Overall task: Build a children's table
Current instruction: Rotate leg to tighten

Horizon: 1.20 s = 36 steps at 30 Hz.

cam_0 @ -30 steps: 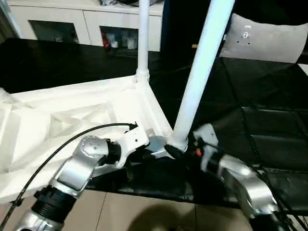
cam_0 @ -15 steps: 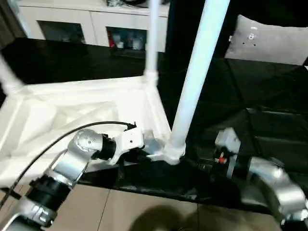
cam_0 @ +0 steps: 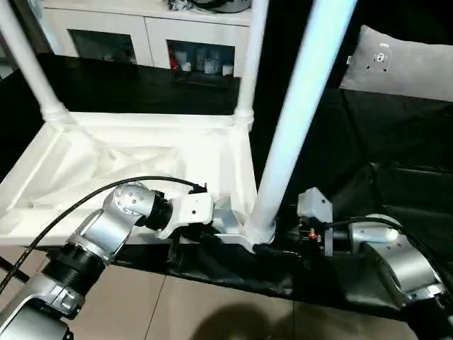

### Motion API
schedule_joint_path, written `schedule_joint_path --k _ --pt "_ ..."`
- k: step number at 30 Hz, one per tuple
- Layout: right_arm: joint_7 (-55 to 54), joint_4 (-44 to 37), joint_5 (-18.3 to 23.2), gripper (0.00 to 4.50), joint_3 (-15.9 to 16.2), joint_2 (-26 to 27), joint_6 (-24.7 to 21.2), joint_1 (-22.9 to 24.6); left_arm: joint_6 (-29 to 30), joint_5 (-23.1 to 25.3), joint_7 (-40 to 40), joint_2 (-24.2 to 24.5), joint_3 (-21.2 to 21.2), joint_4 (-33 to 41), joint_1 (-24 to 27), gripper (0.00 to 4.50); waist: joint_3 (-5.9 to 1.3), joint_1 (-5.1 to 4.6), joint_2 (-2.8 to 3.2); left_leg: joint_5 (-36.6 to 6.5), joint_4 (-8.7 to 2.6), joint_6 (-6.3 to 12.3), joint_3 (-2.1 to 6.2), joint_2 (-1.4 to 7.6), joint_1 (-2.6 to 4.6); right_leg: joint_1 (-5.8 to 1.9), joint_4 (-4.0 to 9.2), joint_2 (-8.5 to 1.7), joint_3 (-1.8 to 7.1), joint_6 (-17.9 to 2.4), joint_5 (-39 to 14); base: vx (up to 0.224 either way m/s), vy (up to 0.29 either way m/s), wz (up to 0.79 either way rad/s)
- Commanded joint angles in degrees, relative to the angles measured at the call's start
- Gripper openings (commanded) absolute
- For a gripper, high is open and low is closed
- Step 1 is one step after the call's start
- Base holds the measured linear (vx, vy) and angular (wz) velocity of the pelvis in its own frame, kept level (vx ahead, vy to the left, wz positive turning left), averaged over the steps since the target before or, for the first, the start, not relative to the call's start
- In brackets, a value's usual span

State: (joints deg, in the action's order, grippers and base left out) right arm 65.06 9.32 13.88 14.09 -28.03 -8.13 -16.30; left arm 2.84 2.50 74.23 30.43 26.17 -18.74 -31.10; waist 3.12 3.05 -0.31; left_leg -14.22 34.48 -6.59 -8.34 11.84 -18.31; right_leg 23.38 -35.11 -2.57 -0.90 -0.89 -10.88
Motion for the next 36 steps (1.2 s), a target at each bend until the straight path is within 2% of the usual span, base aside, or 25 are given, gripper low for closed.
schedule_joint_path --k 1,2,4,6,7,15,17,20,26,28,29,30,31,32,33,34,36 --pt "0.5 1.0 0.0 4.21 0.0 0.0 -0.6 -1.0 -2.0 1.9 2.2 -0.2 2.5 0.2 -0.8 0.00 -3.59 -0.16 -0.37 -1.1 -3.80 3.61 -1.13 0.33 -1.06 -3.87 2.93 -3.50 1.94 -15.0 -2.4 0.000 0.000 0.00" --pt "0.6 1.4 0.1 4.21 -0.1 0.2 -0.7 -1.3 -2.0 1.9 2.3 -0.3 2.6 0.2 -0.9 0.00 -3.60 -0.10 -0.35 -0.9 -3.82 3.56 -1.12 0.36 -1.04 -3.87 2.89 -3.52 1.94 -15.0 -2.2 0.000 0.000 0.00" --pt "0.8 2.4 0.2 3.84 -0.2 0.3 -0.6 -1.8 -2.4 1.9 2.4 -0.3 2.8 -0.1 -1.0 0.00 -3.70 0.09 -0.38 -0.2 -3.77 3.61 -1.12 0.37 -1.05 -3.90 2.69 -3.53 1.92 -15.2 -0.9 0.000 0.000 0.00" --pt "1.1 3.3 0.2 3.76 -0.3 0.3 -0.3 -2.3 -2.7 1.9 2.5 -0.3 2.9 -0.3 -1.1 0.00 -3.79 0.16 -0.29 0.5 -3.69 3.75 -1.14 0.31 -1.04 -3.91 2.53 -3.50 1.85 -15.5 0.5 0.000 0.000 0.00" --pt "1.2 3.7 0.3 3.67 -0.3 0.4 -0.4 -2.6 -2.7 1.9 2.6 -0.3 3.0 -0.3 -1.0 0.00 -3.81 0.16 -0.44 0.7 -3.62 3.99 -1.19 0.27 -1.10 -3.98 2.50 -3.47 1.87 -15.6 1.1 0.000 0.000 0.00" --pt "2.3 4.6 0.6 3.04 -0.1 1.3 -0.4 -3.2 -3.1 1.8 3.2 -0.1 3.1 -0.5 -0.9 0.00 -3.77 0.27 -0.46 0.1 -3.68 3.72 -1.15 0.33 -1.12 -4.03 2.59 -3.56 1.85 -15.3 -0.4 0.000 0.000 0.00" --pt "2.4 4.5 0.9 2.91 -0.1 1.5 -0.6 -3.0 -3.1 1.7 3.2 0.0 3.1 -0.5 -0.9 0.00 -3.85 0.29 -0.20 0.6 -3.64 3.67 -1.10 0.29 -1.12 -4.04 2.49 -3.54 1.83 -15.3 0.2 0.000 0.000 0.00" --pt "2.3 3.6 1.5 2.77 -0.3 1.6 -1.9 -2.0 -1.9 0.9 3.1 -0.3 2.7 0.0 -0.5 0.00 -3.85 0.26 -0.35 0.7 -3.62 3.77 -1.15 0.27 -1.13 -4.07 2.50 -3.53 1.84 -15.4 0.7 0.000 0.000 0.00" --pt "-1.7 0.2 2.8 2.74 -1.1 3.4 -7.7 1.3 4.7 -2.2 0.4 -2.4 0.4 3.8 1.3 0.00 -3.77 0.28 -0.28 0.8 -3.64 3.45 -1.18 0.33 -1.17 -4.11 2.52 -3.47 1.90 -15.6 1.0 0.000 0.000 0.00" --pt "-12.1 -0.7 0.9 2.74 -2.2 8.3 -10.3 3.4 12.2 -3.4 -5.1 -5.5 -1.5 7.1 2.3 0.00 -3.74 0.21 -0.01 0.7 -3.75 2.88 -1.07 0.40 -1.10 -3.97 2.61 -3.48 1.80 -15.3 0.7 0.000 0.000 0.00" --pt "-14.5 -0.5 0.4 2.74 -2.6 9.5 -10.7 3.5 13.6 -3.5 -6.3 -6.3 -1.9 7.5 2.4 0.00 -3.56 0.01 -0.02 0.4 -3.84 2.33 -1.14 0.49 -1.16 -3.90 2.63 -3.48 1.86 -15.2 0.1 0.000 0.000 0.00" --pt "-15.8 -0.3 0.2 2.74 -2.8 10.1 -10.8 3.5 14.3 -3.7 -7.0 -6.7 -2.1 7.8 2.5 0.00 -3.34 -0.16 0.00 -1.8 -4.00 1.34 -1.16 0.19 -1.08 -3.73 3.19 -3.41 1.74 -14.5 -4.2 0.000 0.000 0.00" --pt "-22.3 0.8 -0.2 2.74 -4.3 13.9 -12.3 3.2 17.2 -3.8 -9.8 -8.8 -2.7 8.8 2.5 0.00 -3.32 -0.62 -0.17 -3.3 -4.14 0.27 -0.99 0.02 -1.22 -4.05 3.50 -3.44 1.74 -13.2 -8.6 0.000 0.000 0.00" --pt "-25.0 1.2 -0.3 2.74 -5.1 15.5 -12.6 3.0 18.3 -3.4 -11.1 -9.7 -2.8 9.2 2.5 0.00 -3.25 -1.14 -0.03 -4.3 -4.21 -0.31 -0.91 -0.03 -1.26 -3.94 3.83 -3.44 1.81 -12.3 -11.4 0.000 0.000 0.00" --pt "-29.7 2.2 -0.9 2.74 -6.1 18.1 -12.9 2.7 20.0 -2.5 -13.4 -11.4 -2.8 9.6 2.5 0.00 -3.17 -1.47 -0.05 -4.6 -4.24 -0.56 -0.91 -0.03 -1.38 -3.94 3.95 -3.45 1.88 -11.9 -12.5 0.000 0.000 0.00" --pt "-31.6 2.6 -1.3 2.74 -6.5 19.2 -12.9 2.6 20.7 -2.0 -14.4 -12.1 -2.8 9.8 2.4 0.00 -3.18 -1.83 -0.06 -5.2 -4.19 -0.79 -0.89 -0.09 -1.29 -3.64 4.24 -3.41 1.87 -11.3 -14.2 0.000 0.000 0.00" --pt "-34.7 3.4 -2.4 2.73 -7.0 21.2 -12.7 2.3 22.8 -0.7 -17.2 -14.3 -2.9 10.0 2.1 0.00 -3.22 -2.26 -0.37 -5.6 -4.18 -0.26 -0.80 -0.19 -1.42 -3.73 4.49 -3.38 1.96 -10.5 -15.9 0.000 0.000 0.00"
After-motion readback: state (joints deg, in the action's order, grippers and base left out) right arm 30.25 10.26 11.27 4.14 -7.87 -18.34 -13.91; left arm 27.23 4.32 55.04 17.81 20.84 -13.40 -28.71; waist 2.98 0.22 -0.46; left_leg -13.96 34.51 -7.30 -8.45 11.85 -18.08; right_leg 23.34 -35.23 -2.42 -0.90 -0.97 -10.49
